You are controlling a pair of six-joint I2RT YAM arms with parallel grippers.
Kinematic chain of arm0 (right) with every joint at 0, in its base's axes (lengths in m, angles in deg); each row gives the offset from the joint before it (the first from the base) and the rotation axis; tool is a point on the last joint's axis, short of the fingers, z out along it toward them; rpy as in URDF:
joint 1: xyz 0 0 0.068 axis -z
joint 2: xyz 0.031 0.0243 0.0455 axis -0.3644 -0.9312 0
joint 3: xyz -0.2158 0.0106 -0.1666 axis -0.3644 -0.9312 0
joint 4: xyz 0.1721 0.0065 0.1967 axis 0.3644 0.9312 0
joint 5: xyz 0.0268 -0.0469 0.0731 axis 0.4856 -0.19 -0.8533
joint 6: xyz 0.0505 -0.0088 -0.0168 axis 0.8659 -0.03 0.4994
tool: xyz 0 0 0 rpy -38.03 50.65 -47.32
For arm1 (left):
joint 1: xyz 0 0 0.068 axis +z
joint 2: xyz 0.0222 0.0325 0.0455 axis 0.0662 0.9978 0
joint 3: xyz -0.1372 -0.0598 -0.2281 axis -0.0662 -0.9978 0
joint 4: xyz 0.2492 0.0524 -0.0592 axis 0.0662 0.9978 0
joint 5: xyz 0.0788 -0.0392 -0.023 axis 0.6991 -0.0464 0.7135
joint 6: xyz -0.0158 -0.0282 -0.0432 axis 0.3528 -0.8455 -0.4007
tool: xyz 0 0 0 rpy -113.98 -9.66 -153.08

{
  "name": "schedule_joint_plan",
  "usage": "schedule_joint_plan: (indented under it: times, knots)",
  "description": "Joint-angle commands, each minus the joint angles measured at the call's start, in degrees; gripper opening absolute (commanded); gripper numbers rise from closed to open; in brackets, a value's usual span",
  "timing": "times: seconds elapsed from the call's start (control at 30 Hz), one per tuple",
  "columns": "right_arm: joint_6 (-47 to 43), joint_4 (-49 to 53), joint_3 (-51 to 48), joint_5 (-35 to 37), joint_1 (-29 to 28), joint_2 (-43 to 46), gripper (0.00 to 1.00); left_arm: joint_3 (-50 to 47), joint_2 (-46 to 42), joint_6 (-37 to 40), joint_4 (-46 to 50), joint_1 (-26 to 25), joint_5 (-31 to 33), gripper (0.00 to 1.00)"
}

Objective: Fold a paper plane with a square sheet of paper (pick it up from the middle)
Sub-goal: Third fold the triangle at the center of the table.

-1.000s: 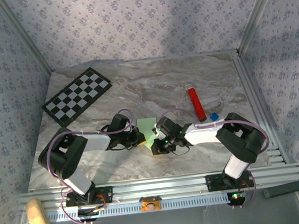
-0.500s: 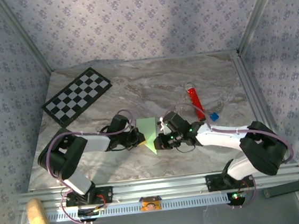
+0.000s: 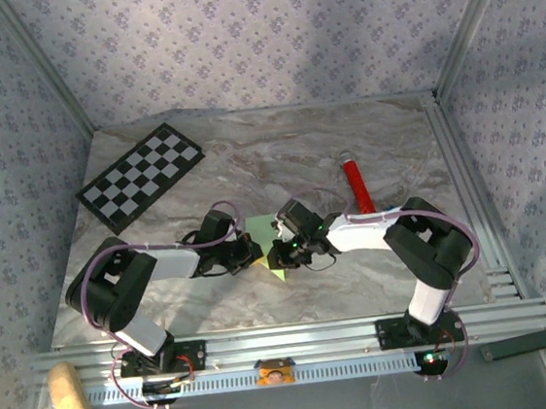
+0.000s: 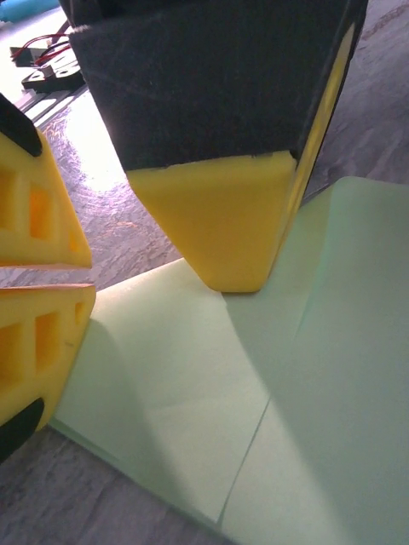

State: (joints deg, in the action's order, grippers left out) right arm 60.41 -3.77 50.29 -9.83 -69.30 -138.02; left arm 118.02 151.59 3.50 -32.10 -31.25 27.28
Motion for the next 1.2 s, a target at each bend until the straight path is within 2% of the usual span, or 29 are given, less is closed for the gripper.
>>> schedule_joint_plan:
  times: [0.0, 0.27, 0.53, 0.7, 0.9, 1.07, 1.17]
  knots:
    - [0.28, -0.12, 1.44, -0.93, -0.35, -1.34, 0.14, -1.30, -0.51, -0.01, 3.74, -0.21, 2.91, 0.00]
    - [0.13, 1.38, -4.48, 0.91, 0.55, -1.59, 0.11, -0.02, -1.74, 1.06, 5.17, -0.20, 2.66, 0.00]
    - [-1.06, 1.59, -5.88, 0.24, 2.12, -1.63, 0.07, 3.97, -7.09, 4.43, 9.12, -0.56, 1.91, 0.14]
    - [-1.21, 2.75, -4.70, 0.44, 2.37, -2.16, 0.06, 3.03, -8.56, 4.25, 9.12, -2.84, 1.74, 0.12]
    - [-0.77, 2.67, -4.86, 0.71, 2.40, -2.46, 0.06, 1.08, -4.15, 3.11, 4.21, -4.13, 2.10, 0.09]
    - [-0.47, 2.72, -5.83, 1.03, 2.01, -2.20, 0.06, 2.20, -1.32, 3.33, 6.83, -3.98, 6.21, 0.09]
    - [-0.17, 2.30, -6.90, 1.15, 1.53, -2.70, 0.05, 0.84, -0.45, 1.71, 4.91, -3.53, 7.80, 0.09]
